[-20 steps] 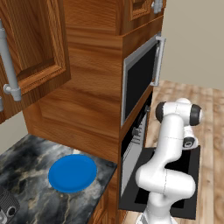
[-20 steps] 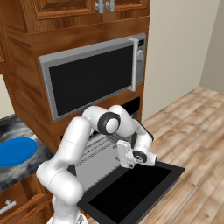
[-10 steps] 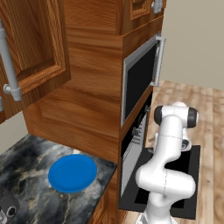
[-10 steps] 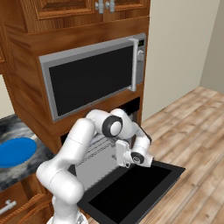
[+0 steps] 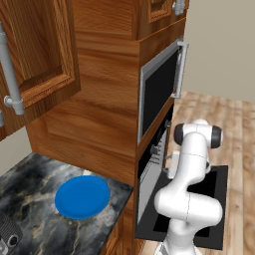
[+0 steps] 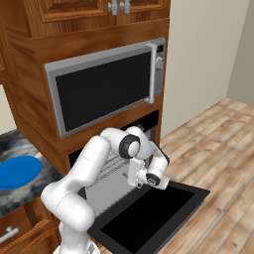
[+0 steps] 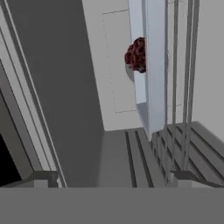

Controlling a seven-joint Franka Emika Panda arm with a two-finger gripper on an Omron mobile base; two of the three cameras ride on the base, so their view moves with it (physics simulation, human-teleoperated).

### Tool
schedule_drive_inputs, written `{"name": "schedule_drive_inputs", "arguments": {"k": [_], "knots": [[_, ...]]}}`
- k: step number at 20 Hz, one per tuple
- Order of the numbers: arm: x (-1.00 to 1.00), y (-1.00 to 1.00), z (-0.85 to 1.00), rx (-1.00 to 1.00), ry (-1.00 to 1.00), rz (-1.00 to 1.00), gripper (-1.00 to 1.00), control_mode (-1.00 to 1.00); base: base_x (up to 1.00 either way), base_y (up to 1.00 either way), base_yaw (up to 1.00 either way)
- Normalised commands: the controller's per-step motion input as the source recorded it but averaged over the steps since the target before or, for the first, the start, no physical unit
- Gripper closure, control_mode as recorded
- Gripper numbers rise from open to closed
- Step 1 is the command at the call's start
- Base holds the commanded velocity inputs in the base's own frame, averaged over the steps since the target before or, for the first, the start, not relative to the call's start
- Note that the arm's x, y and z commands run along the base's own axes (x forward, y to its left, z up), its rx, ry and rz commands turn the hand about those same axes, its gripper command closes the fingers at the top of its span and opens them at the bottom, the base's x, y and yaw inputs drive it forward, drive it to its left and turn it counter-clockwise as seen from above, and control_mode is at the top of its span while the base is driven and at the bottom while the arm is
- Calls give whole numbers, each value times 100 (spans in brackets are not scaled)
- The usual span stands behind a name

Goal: Take the baked cake out of the oven and place it on the plate for cooling. Then close the oven door.

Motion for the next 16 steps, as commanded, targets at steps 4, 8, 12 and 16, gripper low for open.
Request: {"name": "schedule_drive_inputs", "arguments": {"k": [4,8,12,16], "knots": [[15,26,-17,9,2,0,-100,-100,0,0,0],[25,17,-16,6,3,0,-100,-100,0,0,0],[32,12,-9,0,3,0,-100,-100,0,0,0],[30,11,-4,0,4,0,-100,-100,0,0,0]]}}
